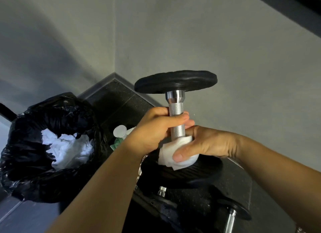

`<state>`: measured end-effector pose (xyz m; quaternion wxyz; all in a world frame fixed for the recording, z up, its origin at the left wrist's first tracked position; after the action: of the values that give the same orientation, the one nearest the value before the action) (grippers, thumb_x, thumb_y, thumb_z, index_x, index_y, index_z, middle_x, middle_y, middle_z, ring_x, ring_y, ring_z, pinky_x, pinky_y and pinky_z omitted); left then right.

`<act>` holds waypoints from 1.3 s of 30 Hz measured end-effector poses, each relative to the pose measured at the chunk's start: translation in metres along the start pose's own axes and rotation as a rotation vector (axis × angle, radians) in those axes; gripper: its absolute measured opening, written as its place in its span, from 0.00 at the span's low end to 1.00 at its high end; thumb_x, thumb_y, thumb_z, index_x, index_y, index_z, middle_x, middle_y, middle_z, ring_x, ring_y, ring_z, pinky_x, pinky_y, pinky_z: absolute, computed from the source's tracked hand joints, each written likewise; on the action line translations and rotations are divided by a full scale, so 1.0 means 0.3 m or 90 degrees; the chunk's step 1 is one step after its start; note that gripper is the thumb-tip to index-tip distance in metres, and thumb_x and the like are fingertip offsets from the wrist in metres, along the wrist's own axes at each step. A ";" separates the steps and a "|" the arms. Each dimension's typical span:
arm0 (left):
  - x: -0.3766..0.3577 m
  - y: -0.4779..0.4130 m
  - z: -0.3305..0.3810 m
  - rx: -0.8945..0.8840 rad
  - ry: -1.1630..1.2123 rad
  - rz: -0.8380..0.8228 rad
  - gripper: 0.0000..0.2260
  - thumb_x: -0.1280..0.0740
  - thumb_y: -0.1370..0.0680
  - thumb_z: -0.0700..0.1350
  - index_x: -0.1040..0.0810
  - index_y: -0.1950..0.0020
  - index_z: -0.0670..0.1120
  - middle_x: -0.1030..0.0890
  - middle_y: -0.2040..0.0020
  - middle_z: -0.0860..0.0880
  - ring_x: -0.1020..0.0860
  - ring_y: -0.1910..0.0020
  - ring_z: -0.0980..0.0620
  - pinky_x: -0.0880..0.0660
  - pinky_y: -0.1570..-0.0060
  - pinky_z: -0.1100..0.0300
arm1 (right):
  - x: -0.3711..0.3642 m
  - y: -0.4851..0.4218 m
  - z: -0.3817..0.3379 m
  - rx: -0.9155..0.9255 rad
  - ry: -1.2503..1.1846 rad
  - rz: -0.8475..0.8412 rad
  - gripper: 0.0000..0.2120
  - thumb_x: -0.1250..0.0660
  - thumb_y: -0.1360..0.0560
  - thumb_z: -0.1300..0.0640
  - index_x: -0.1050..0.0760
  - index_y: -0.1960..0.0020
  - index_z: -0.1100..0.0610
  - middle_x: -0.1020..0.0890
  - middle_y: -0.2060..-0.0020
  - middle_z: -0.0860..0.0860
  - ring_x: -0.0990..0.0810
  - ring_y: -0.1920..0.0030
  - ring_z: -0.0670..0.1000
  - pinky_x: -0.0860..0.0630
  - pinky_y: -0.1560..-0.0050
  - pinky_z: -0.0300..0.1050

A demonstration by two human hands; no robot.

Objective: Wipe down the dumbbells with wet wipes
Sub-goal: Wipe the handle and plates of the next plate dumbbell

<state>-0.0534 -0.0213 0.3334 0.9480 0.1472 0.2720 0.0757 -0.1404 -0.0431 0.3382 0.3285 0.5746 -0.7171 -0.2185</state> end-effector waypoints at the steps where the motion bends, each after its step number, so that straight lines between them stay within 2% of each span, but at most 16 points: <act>1: -0.014 0.002 0.003 0.006 0.037 -0.024 0.09 0.30 0.27 0.40 0.19 0.48 0.40 0.15 0.52 0.41 0.16 0.50 0.46 0.22 0.44 0.51 | 0.005 0.013 0.002 0.002 -0.017 -0.018 0.20 0.27 0.32 0.60 0.23 0.40 0.58 0.17 0.45 0.55 0.19 0.43 0.53 0.26 0.37 0.48; 4: -0.050 0.003 0.007 0.018 0.131 -0.061 0.11 0.32 0.28 0.39 0.21 0.47 0.39 0.15 0.54 0.40 0.16 0.51 0.45 0.19 0.48 0.53 | 0.015 0.046 0.000 0.017 -0.063 -0.043 0.20 0.29 0.32 0.65 0.24 0.40 0.58 0.17 0.47 0.54 0.19 0.43 0.52 0.25 0.40 0.44; 7: -0.085 0.003 -0.006 0.054 0.216 -0.066 0.07 0.34 0.25 0.38 0.22 0.48 0.39 0.16 0.59 0.41 0.15 0.55 0.45 0.19 0.49 0.51 | 0.017 0.075 -0.008 0.036 -0.124 -0.058 0.17 0.32 0.30 0.68 0.23 0.43 0.58 0.16 0.49 0.51 0.19 0.45 0.49 0.24 0.44 0.40; 12: -0.107 -0.010 -0.044 0.133 0.287 -0.058 0.18 0.38 0.22 0.55 0.25 0.42 0.41 0.16 0.54 0.39 0.16 0.52 0.42 0.22 0.46 0.47 | 0.038 0.108 0.015 0.019 -0.090 -0.006 0.09 0.31 0.31 0.61 0.19 0.51 0.58 0.14 0.58 0.49 0.17 0.54 0.45 0.24 0.52 0.35; 16: -0.104 -0.027 -0.060 0.137 0.267 -0.023 0.24 0.47 0.21 0.63 0.27 0.43 0.43 0.17 0.52 0.37 0.17 0.55 0.42 0.22 0.51 0.48 | 0.081 0.147 0.033 -0.014 -0.016 0.082 0.13 0.25 0.32 0.54 0.17 0.51 0.59 0.14 0.57 0.54 0.17 0.56 0.50 0.22 0.52 0.41; 18: -0.088 -0.036 -0.071 0.140 0.255 0.002 0.27 0.48 0.21 0.64 0.26 0.44 0.41 0.18 0.51 0.36 0.18 0.53 0.41 0.22 0.51 0.49 | 0.124 0.188 0.002 0.017 -0.015 0.159 0.09 0.25 0.31 0.57 0.17 0.53 0.60 0.14 0.59 0.55 0.17 0.59 0.50 0.22 0.57 0.40; 20: -0.066 -0.041 -0.083 0.140 0.228 0.009 0.30 0.47 0.22 0.65 0.25 0.39 0.41 0.19 0.44 0.38 0.19 0.47 0.42 0.23 0.47 0.49 | 0.176 0.231 -0.048 0.079 -0.004 0.283 0.06 0.27 0.31 0.59 0.19 0.55 0.59 0.16 0.64 0.51 0.19 0.64 0.48 0.25 0.65 0.38; 22: -0.068 -0.033 -0.088 0.147 0.212 -0.006 0.30 0.47 0.22 0.65 0.27 0.34 0.43 0.21 0.39 0.41 0.20 0.43 0.42 0.24 0.42 0.47 | 0.211 0.263 -0.101 0.159 0.063 0.426 0.03 0.27 0.29 0.58 0.22 0.57 0.55 0.18 0.66 0.49 0.21 0.66 0.45 0.26 0.67 0.40; 25: -0.098 -0.012 -0.094 0.157 0.206 -0.037 0.28 0.48 0.21 0.63 0.27 0.32 0.44 0.20 0.38 0.40 0.20 0.42 0.40 0.25 0.41 0.46 | 0.188 0.300 -0.211 0.333 0.391 0.676 0.03 0.30 0.28 0.53 0.18 0.58 0.51 0.21 0.63 0.49 0.24 0.61 0.50 0.25 0.64 0.47; 27: -0.103 -0.015 -0.101 0.141 0.200 -0.031 0.27 0.48 0.20 0.62 0.25 0.34 0.44 0.19 0.39 0.41 0.20 0.43 0.40 0.24 0.42 0.46 | 0.124 0.283 -0.238 0.419 0.576 0.749 0.08 0.32 0.27 0.51 0.17 0.54 0.53 0.25 0.65 0.51 0.29 0.67 0.49 0.29 0.74 0.44; 29: -0.102 -0.018 -0.103 0.132 0.195 -0.019 0.27 0.48 0.20 0.62 0.24 0.35 0.44 0.18 0.43 0.41 0.19 0.46 0.43 0.23 0.46 0.48 | 0.070 0.241 -0.233 0.447 0.703 0.742 0.08 0.32 0.27 0.54 0.16 0.51 0.55 0.27 0.67 0.53 0.34 0.72 0.48 0.33 0.80 0.42; 31: -0.097 -0.024 -0.107 0.132 0.211 -0.013 0.27 0.47 0.20 0.62 0.23 0.36 0.44 0.17 0.48 0.41 0.18 0.51 0.45 0.23 0.50 0.51 | 0.061 0.205 -0.213 0.441 0.707 0.683 0.11 0.33 0.26 0.54 0.18 0.49 0.58 0.26 0.65 0.54 0.34 0.72 0.47 0.30 0.79 0.42; 34: -0.077 -0.036 -0.111 0.136 0.233 0.002 0.24 0.45 0.20 0.61 0.20 0.42 0.44 0.16 0.54 0.43 0.17 0.57 0.46 0.22 0.56 0.54 | 0.068 0.163 -0.170 0.378 0.548 0.492 0.21 0.38 0.27 0.50 0.23 0.39 0.58 0.28 0.55 0.52 0.27 0.67 0.50 0.24 0.70 0.47; 35: -0.073 -0.039 -0.115 0.143 0.234 0.005 0.24 0.45 0.21 0.61 0.20 0.44 0.44 0.16 0.56 0.43 0.16 0.59 0.47 0.21 0.60 0.55 | 0.063 0.154 -0.146 0.350 0.508 0.440 0.23 0.39 0.27 0.49 0.25 0.36 0.57 0.31 0.53 0.48 0.26 0.64 0.50 0.23 0.66 0.45; 37: -0.069 -0.039 -0.118 0.156 0.241 0.011 0.24 0.44 0.21 0.62 0.21 0.46 0.43 0.17 0.58 0.44 0.18 0.62 0.47 0.22 0.62 0.56 | 0.043 0.153 -0.120 0.348 0.472 0.398 0.19 0.37 0.25 0.51 0.25 0.35 0.54 0.33 0.52 0.42 0.27 0.58 0.44 0.26 0.59 0.37; 39: -0.060 -0.038 -0.123 0.168 0.230 0.027 0.25 0.44 0.22 0.62 0.21 0.46 0.42 0.19 0.55 0.42 0.19 0.56 0.46 0.24 0.55 0.54 | 0.011 0.154 -0.106 0.378 0.451 0.358 0.14 0.32 0.25 0.58 0.21 0.41 0.52 0.29 0.52 0.42 0.25 0.54 0.43 0.26 0.53 0.35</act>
<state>-0.0876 -0.0274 0.3087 0.8546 0.2600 0.4414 0.0847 -0.1493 -0.0329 0.3926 0.4196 0.4673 -0.7194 0.2967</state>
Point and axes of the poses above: each hand's wrist, its own y-axis away from the middle knuckle, its own x-axis out of the back of the hand, z = x × y, the point moved 8 cm from there along -y, towards the middle knuckle
